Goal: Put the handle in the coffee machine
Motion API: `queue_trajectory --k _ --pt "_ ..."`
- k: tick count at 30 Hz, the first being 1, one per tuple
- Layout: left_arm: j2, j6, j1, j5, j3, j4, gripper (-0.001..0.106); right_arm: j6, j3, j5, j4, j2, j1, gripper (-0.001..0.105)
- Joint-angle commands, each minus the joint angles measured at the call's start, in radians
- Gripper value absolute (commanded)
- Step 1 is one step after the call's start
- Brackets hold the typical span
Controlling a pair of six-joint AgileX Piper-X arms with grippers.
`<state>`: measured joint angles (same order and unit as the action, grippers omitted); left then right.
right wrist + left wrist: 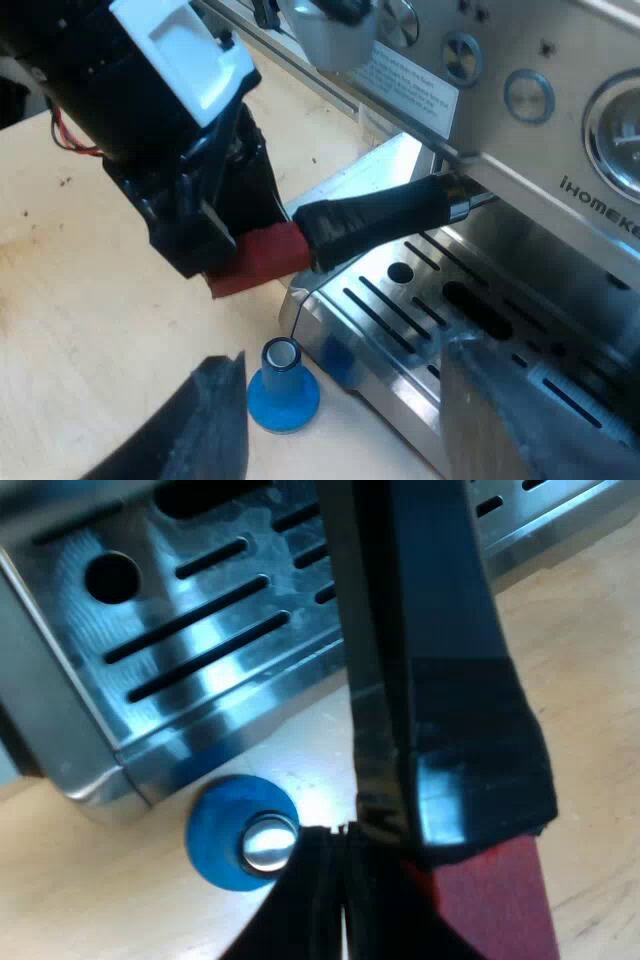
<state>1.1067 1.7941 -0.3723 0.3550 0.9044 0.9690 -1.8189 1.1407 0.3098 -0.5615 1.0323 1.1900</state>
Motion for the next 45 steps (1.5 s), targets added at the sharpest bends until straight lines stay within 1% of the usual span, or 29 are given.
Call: queue_trajectory --k 1,3,4,7,14,17,22,27,35,38,41,43,45 --pt "-0.009 0.072 -0.053 0.177 0.003 -0.014 0.000 -0.049 0.012 -0.002 0.003 -0.009 0.001 0.047" --pt "-0.004 0.117 -0.055 0.186 0.003 -0.034 0.000 -0.071 0.012 -0.034 0.001 -0.013 0.001 0.047" --pt "0.003 0.152 -0.055 0.191 0.003 -0.052 0.000 -0.076 0.012 -0.054 0.000 -0.017 0.001 0.047" --pt "0.024 0.220 -0.055 0.220 0.003 -0.075 0.000 -0.079 0.012 -0.087 -0.003 -0.030 0.001 0.047" --pt "0.043 0.269 -0.055 0.261 0.003 -0.077 0.000 -0.079 0.012 -0.089 -0.003 -0.073 0.001 0.047" --pt "0.043 0.304 -0.055 0.280 0.003 -0.086 0.000 -0.079 0.012 -0.089 -0.006 -0.095 0.001 0.047" --pt "0.043 0.333 -0.082 0.293 0.003 -0.092 0.000 -0.077 0.012 -0.089 -0.073 -0.121 0.001 0.047" --pt "0.043 0.344 -0.123 0.287 0.003 -0.104 0.000 -0.077 0.012 -0.089 -0.118 -0.121 0.001 0.047" --pt "0.039 0.387 -0.125 0.263 0.003 -0.110 0.000 -0.077 0.012 -0.089 -0.118 -0.121 0.001 0.047" --pt "0.030 0.392 -0.125 0.224 0.003 -0.110 0.000 -0.077 0.012 -0.089 -0.118 -0.121 0.001 0.047" --pt "0.012 0.415 -0.125 0.217 0.003 -0.117 0.000 -0.077 0.012 -0.089 -0.118 -0.121 0.001 0.047" --pt "-0.010 0.440 -0.125 0.186 0.003 -0.130 0.000 -0.077 0.012 -0.089 -0.118 -0.121 0.001 0.047" --pt "-0.022 0.451 -0.125 0.179 0.003 -0.150 0.000 -0.077 0.012 -0.086 -0.118 -0.121 0.001 0.047"
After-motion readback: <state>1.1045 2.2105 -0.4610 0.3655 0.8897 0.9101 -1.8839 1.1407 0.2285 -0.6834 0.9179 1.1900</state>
